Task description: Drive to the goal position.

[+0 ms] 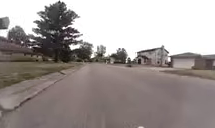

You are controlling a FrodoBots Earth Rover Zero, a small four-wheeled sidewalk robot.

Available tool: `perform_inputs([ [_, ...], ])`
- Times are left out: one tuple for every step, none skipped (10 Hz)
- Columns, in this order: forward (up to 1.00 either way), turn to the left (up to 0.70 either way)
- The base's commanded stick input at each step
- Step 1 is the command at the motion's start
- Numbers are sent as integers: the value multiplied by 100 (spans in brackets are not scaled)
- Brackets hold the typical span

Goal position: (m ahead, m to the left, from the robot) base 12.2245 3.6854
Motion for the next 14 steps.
perform_inputs([
  [70, 36],
  [70, 36],
  [70, 36],
  [70, 36],
  [70, 36],
  [70, 36],
  [70, 36],
  [70, 2],
  [70, 1],
  [70, 1],
  [70, 1],
  [70, 1],
  [70, 1],
  [70, 1],
])
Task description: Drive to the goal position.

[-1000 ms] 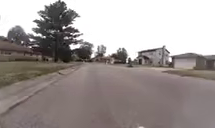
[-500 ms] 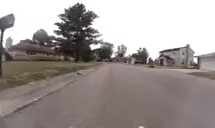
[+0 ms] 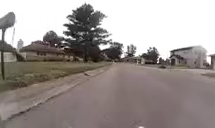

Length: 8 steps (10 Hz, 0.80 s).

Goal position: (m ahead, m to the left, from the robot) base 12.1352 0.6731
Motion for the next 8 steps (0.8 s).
perform_inputs([
  [70, 1],
  [70, 1],
  [70, 1],
  [70, 1],
  [70, -14],
  [70, -31],
  [70, -25],
  [70, -14],
])
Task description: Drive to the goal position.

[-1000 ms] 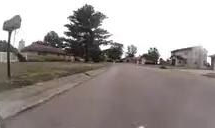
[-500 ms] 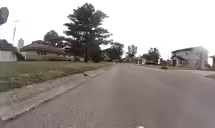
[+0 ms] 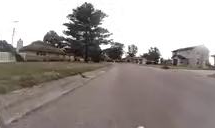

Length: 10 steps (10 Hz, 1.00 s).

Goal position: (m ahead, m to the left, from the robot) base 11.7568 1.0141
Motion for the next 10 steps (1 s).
perform_inputs([
  [70, 1],
  [70, 1],
  [70, 1],
  [70, 1],
  [70, 1],
  [70, 1],
  [70, 1],
  [70, 1],
  [70, 1],
  [70, 1],
])
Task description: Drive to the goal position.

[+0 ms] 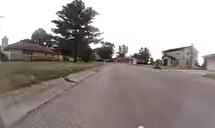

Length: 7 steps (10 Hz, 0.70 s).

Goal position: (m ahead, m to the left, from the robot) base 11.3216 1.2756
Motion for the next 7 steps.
perform_inputs([
  [70, 1],
  [70, 1],
  [70, 1],
  [70, 1],
  [70, 1],
  [70, 1],
  [70, 1],
])
